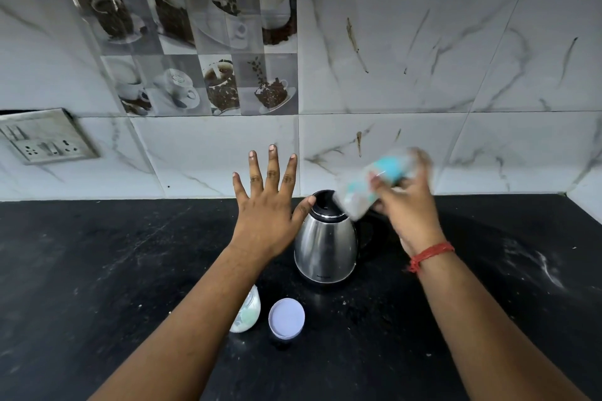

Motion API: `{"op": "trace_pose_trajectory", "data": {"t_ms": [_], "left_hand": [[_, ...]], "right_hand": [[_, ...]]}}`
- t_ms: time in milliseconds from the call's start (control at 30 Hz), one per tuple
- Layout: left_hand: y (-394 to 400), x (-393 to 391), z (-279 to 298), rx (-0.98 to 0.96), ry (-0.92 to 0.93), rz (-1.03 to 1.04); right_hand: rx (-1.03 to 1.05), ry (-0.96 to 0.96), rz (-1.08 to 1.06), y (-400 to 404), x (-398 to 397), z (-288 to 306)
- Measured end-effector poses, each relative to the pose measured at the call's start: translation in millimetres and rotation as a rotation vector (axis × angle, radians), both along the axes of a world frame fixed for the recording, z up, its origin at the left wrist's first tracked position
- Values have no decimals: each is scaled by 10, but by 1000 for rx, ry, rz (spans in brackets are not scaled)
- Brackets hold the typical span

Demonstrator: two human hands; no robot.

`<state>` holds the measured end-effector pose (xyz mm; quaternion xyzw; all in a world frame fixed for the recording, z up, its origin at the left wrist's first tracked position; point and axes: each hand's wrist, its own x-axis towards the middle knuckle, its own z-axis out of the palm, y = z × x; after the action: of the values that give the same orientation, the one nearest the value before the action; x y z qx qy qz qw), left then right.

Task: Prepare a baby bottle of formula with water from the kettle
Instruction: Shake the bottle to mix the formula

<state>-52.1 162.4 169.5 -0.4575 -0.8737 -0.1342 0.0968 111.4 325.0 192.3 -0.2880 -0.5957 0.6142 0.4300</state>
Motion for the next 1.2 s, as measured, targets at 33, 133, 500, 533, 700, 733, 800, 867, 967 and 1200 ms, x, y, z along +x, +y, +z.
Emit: {"op": "trace_pose_trajectory", "data": {"t_ms": [33, 133, 500, 533, 700, 733, 800, 867, 967, 1200], "left_hand": [[1, -5, 3, 2, 4, 1], [5, -28, 11, 19, -16, 11], [5, -15, 25, 7, -10, 4], [3, -8, 29, -1, -2, 0], [-9, -29, 71, 31, -5, 4], [-14, -28, 71, 27, -4, 7], [-18, -16, 65, 14, 5, 1], [-19, -4, 71, 15, 12, -9], [-16, -15, 83, 35, -4, -1], [-21, 3, 76, 33, -6, -4]], "right_hand": [[29, -101, 101, 3, -11, -26], [-63, 85, -60, -3, 40, 80], [-30, 213, -155, -39, 23, 126], [29, 102, -89, -52, 7, 125], [-46, 188, -128, -59, 57, 160], [-78, 293, -174, -26, 64, 134], [-7, 185, -150, -68, 19, 117], [103, -108, 52, -130, -11, 60], [-28, 141, -69, -58, 61, 139], [102, -135, 67, -140, -30, -6]]}}
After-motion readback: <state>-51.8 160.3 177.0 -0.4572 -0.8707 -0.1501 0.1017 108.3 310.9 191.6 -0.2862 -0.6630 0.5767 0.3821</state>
